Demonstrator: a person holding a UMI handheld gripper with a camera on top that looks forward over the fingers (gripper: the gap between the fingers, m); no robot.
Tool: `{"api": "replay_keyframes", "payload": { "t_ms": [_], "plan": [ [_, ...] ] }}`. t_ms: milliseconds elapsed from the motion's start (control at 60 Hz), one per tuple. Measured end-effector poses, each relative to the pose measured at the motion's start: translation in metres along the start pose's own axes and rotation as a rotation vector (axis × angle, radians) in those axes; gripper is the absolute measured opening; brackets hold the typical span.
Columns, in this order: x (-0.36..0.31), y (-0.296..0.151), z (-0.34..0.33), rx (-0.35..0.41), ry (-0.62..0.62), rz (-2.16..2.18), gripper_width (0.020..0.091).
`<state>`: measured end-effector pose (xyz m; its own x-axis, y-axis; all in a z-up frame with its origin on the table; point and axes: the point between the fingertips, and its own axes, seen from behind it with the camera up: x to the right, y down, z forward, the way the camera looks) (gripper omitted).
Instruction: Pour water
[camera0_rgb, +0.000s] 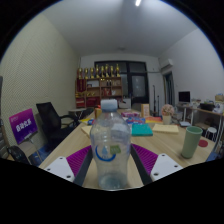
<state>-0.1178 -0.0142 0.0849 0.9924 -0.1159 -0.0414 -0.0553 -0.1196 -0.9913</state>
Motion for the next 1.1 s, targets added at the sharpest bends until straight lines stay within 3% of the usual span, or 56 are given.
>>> {"api": "replay_keyframes", "payload": {
  "t_ms": [17,67,150,167,200,217,267,383,433,633,733,850,1000,1100],
  "plan": [
    [-0.001,-0.002,0.004,0.009,-0.001,-0.008,0.0822],
    [-0.001,-0.001,0.018,0.004,-0.021,-0.053,0.0591],
    [-0.008,-0.004,0.023,0.007,-0.071,-0.139,0.0560],
    [-0.011,-0.004,0.023,0.007,-0.082,-0.149,0.0521],
    [-0.012,-0.005,0.023,0.006,-0.091,-0.156,0.0531],
    [-0.012,-0.002,0.025,0.001,-0.090,-0.154,0.0486],
    [-0.013,-0.004,0.026,-0.024,-0.097,-0.138,0.0453],
    [-0.019,-0.001,0.029,-0.117,-0.184,-0.074,0.0429],
    [-0.018,-0.016,0.030,-0.121,-0.226,0.004,0.0430],
    [0.041,-0.154,0.017,-0.048,-0.345,0.710,0.0429],
    [0.103,-0.167,0.017,-0.061,-0.365,1.114,0.0428],
    [0.161,-0.150,0.016,-0.100,-0.418,1.579,0.0427],
    [0.183,-0.130,0.016,-0.143,-0.441,1.996,0.0426],
    [0.189,-0.142,0.000,-0.126,-0.455,2.179,0.0428]
  ]
}}
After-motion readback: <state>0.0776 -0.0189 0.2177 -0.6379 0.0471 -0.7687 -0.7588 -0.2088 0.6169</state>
